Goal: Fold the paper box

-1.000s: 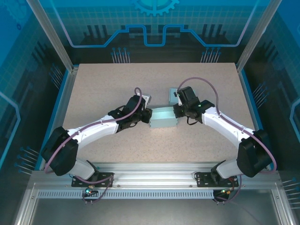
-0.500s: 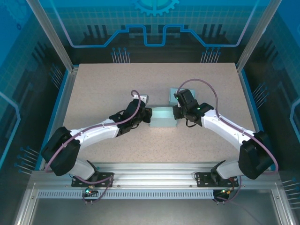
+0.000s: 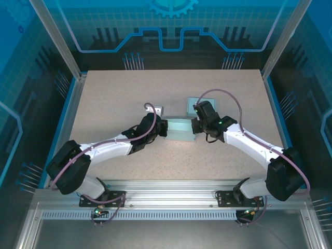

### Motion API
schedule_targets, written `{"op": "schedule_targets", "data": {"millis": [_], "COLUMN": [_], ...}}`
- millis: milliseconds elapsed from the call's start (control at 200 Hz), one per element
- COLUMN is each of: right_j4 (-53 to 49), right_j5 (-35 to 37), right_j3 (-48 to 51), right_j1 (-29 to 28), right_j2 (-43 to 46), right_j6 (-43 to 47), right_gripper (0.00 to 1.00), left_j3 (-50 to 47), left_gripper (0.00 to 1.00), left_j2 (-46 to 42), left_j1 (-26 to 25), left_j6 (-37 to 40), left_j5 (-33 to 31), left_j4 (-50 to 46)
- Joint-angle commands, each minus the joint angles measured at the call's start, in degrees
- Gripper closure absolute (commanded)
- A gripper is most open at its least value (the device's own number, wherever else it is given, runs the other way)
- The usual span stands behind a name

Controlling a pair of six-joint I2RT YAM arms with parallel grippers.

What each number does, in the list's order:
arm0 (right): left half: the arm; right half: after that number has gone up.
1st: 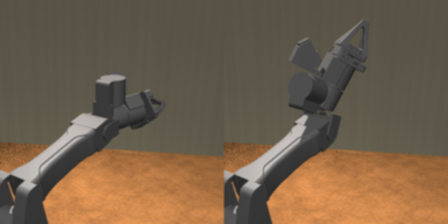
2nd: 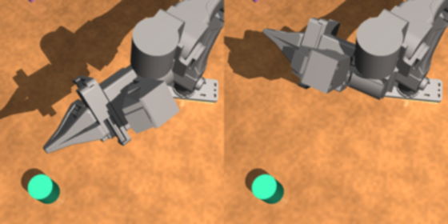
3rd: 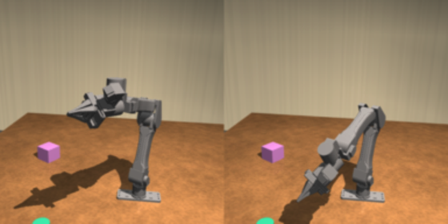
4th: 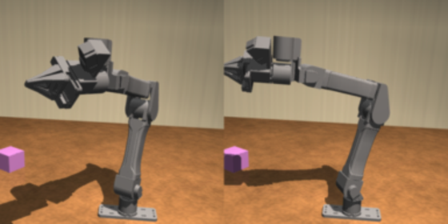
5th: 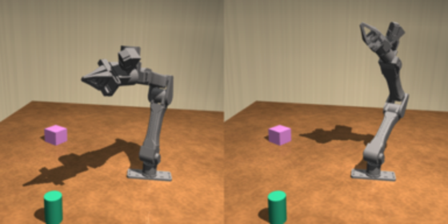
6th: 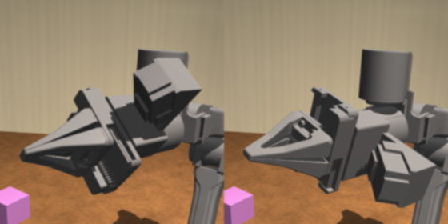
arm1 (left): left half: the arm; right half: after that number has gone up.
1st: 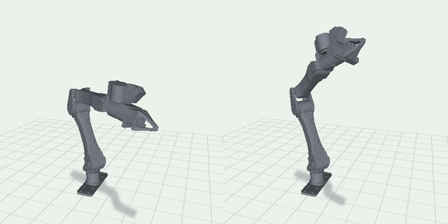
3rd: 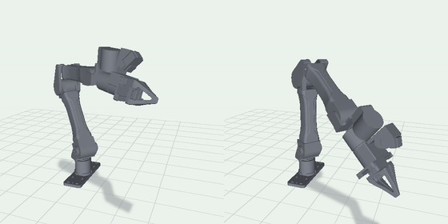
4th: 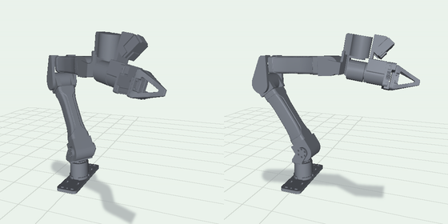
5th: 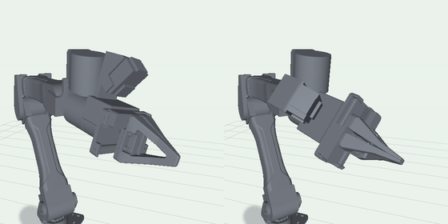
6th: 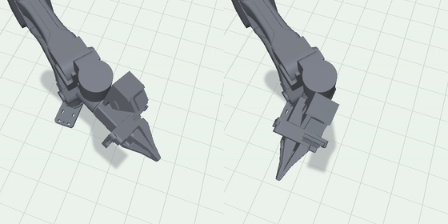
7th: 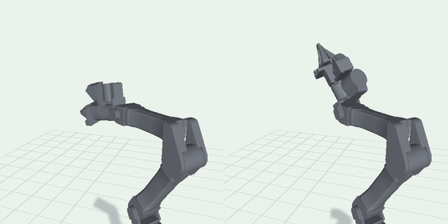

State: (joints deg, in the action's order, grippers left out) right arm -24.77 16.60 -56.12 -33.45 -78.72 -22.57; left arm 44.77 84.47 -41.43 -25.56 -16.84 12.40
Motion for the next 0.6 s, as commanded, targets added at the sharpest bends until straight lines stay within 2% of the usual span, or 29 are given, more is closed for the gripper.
{"op": "schedule_targets", "data": {"millis": [0,310,595], "right_j4": [0.9,1.1,2.4], "right_j5": [-5.0,-7.5,-10.8], "right_j3": [1.5,-1.4,-3.9], "right_j1": [-2.4,-2.4,-2.2], "right_j2": [-0.5,-2.3,-3.7], "right_j6": [-1.8,-8.6,-11.1], "right_gripper": [0.92,0.92,0.92], "left_j3": [-2.7,-3.8,-4.2], "left_gripper": [0.94,0.97,0.98], "left_j2": [0.0,2.0,3.1], "left_j1": [-1.8,-2.7,-5.1], "left_j6": [0.5,1.7,3.7], "left_j5": [3.4,2.4,-0.7], "left_j4": [0.3,1.4,1.1]}}
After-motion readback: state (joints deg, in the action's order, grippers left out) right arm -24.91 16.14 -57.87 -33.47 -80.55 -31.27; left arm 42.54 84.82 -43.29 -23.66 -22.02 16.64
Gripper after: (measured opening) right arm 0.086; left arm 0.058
